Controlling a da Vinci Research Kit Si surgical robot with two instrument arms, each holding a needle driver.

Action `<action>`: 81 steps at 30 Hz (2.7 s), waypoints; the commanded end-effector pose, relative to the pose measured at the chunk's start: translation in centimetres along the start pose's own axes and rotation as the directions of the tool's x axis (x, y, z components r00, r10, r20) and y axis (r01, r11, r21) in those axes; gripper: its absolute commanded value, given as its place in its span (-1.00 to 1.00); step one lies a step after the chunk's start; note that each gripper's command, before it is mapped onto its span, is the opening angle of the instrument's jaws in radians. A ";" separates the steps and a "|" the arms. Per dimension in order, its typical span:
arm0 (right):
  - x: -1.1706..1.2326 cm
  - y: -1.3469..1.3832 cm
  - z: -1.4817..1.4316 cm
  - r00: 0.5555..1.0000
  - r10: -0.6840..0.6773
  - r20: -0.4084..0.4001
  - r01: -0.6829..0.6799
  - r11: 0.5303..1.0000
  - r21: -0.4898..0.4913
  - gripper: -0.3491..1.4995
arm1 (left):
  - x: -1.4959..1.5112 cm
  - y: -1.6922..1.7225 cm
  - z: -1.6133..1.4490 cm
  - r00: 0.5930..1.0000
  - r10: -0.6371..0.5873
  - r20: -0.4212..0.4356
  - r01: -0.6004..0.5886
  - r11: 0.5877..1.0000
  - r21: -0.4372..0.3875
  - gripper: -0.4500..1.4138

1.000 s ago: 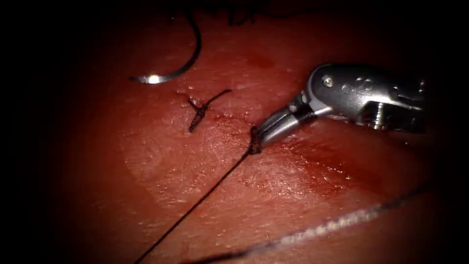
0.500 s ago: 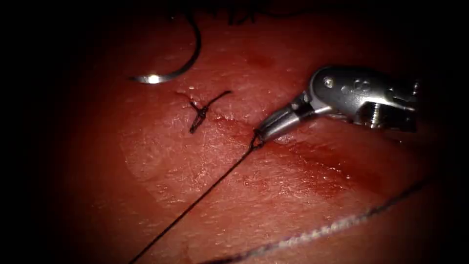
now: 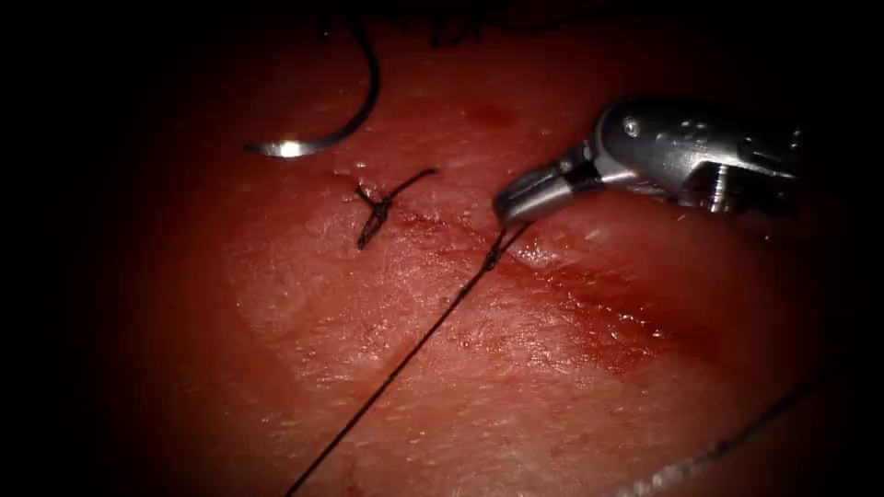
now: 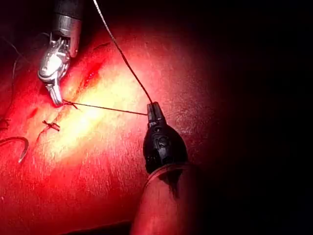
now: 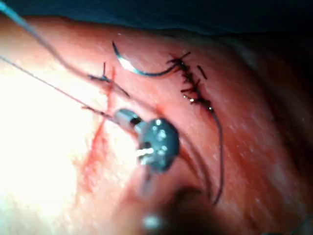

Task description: Wound Closure

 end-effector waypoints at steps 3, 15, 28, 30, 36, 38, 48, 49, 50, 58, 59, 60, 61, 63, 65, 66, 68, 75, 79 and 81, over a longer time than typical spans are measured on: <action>-0.08 -0.01 0.12 1.000 -0.005 0.002 0.005 1.000 0.005 -1.00 | -0.08 0.11 0.01 1.000 0.002 -0.001 -0.002 1.000 -0.005 -1.00; -0.13 0.10 0.02 1.000 -0.013 0.018 0.014 0.997 -0.071 -1.00 | -0.20 0.32 -0.09 1.000 0.017 -0.003 -0.017 1.000 -0.007 -1.00; -0.08 -0.08 0.05 0.998 -0.005 -0.063 -0.004 0.990 -0.138 -0.22 | 0.21 0.10 0.11 0.999 0.032 -0.002 -0.032 0.999 -0.009 -1.00; -0.05 -0.11 0.01 0.996 0.011 -0.089 -0.029 0.981 -0.194 0.49 | 0.35 0.01 0.18 0.998 0.059 -0.003 -0.059 0.998 -0.008 -1.00; 0.05 -0.29 -0.39 0.979 0.070 -0.194 -0.127 0.946 -0.300 0.74 | 0.75 -0.27 0.37 0.992 0.126 -0.004 -0.126 0.992 -0.010 -1.00; 0.08 -0.38 -0.58 0.970 0.086 -0.228 -0.159 0.933 -0.324 0.74 | 0.84 -0.36 0.40 0.989 0.146 -0.005 -0.146 0.989 -0.011 -1.00; 0.37 -0.88 -1.19 0.952 0.089 -0.292 -0.227 0.845 -0.484 0.63 | 1.11 -0.92 0.66 0.976 0.216 -0.006 -0.217 0.976 -0.032 -1.00; 0.42 -0.91 -1.20 0.951 0.089 -0.297 -0.235 0.833 -0.501 0.65 | 1.12 -0.97 0.69 0.975 0.221 -0.005 -0.221 0.975 -0.034 -1.00; 0.48 -0.97 -1.18 0.949 0.084 -0.304 -0.241 0.814 -0.528 0.71 | 1.12 -1.03 0.73 0.974 0.224 -0.007 -0.224 0.974 -0.035 -1.00; 0.86 -1.15 -0.75 0.941 0.044 -0.336 -0.231 0.808 -0.542 0.61 | 1.13 -1.50 1.10 0.968 0.252 -0.006 -0.252 0.966 -0.054 -1.00; 0.89 -1.15 -0.68 0.940 0.043 -0.338 -0.231 0.808 -0.541 0.60 | 1.13 -1.55 1.13 0.968 0.252 -0.008 -0.252 0.966 -0.056 -1.00; 0.93 -1.14 -0.57 0.943 0.033 -0.330 -0.221 0.803 -0.553 0.56 | 1.12 -1.59 1.15 0.968 0.252 -0.009 -0.252 0.966 -0.057 -1.00; 0.95 -1.13 -0.49 0.945 0.026 -0.327 -0.216 0.801 -0.558 0.52 | 1.12 -1.64 1.18 0.968 0.252 -0.011 -0.252 0.966 -0.059 -1.00; 0.97 -1.08 -0.23 0.947 0.015 -0.320 -0.208 0.790 -0.577 0.40 | 1.11 -1.75 1.25 0.966 0.257 -0.018 -0.258 0.964 -0.067 -1.00; 0.96 -1.02 -0.07 0.948 0.007 -0.319 -0.202 0.788 -0.582 0.34 | 1.12 -1.80 1.29 0.969 0.244 -0.022 -0.245 0.966 -0.081 -1.00; 0.96 -1.02 -0.07 0.948 0.007 -0.319 -0.202 0.788 -0.582 0.34 | 1.12 -1.80 1.29 0.969 0.244 -0.022 -0.245 0.966 -0.081 -1.00; 0.91 -0.98 0.15 0.950 -0.003 -0.312 -0.188 0.792 -0.581 0.31 | 1.16 -1.92 1.37 0.972 0.233 -0.034 -0.236 0.967 -0.101 -1.00; 0.77 -1.08 0.48 0.952 -0.040 -0.305 -0.139 0.828 -0.543 -0.22 | 1.15 -2.32 1.68 0.974 0.219 -0.049 -0.224 0.968 -0.115 -1.00; 0.80 -1.12 0.46 0.949 -0.043 -0.312 -0.137 0.836 -0.532 -0.55 | 1.00 -2.51 1.88 0.971 0.234 -0.055 -0.239 0.965 -0.113 -1.00; 0.79 -1.14 0.45 0.947 -0.048 -0.319 -0.137 0.836 -0.532 -0.60 | 0.89 -2.58 1.95 0.968 0.246 -0.048 -0.250 0.964 -0.094 -1.00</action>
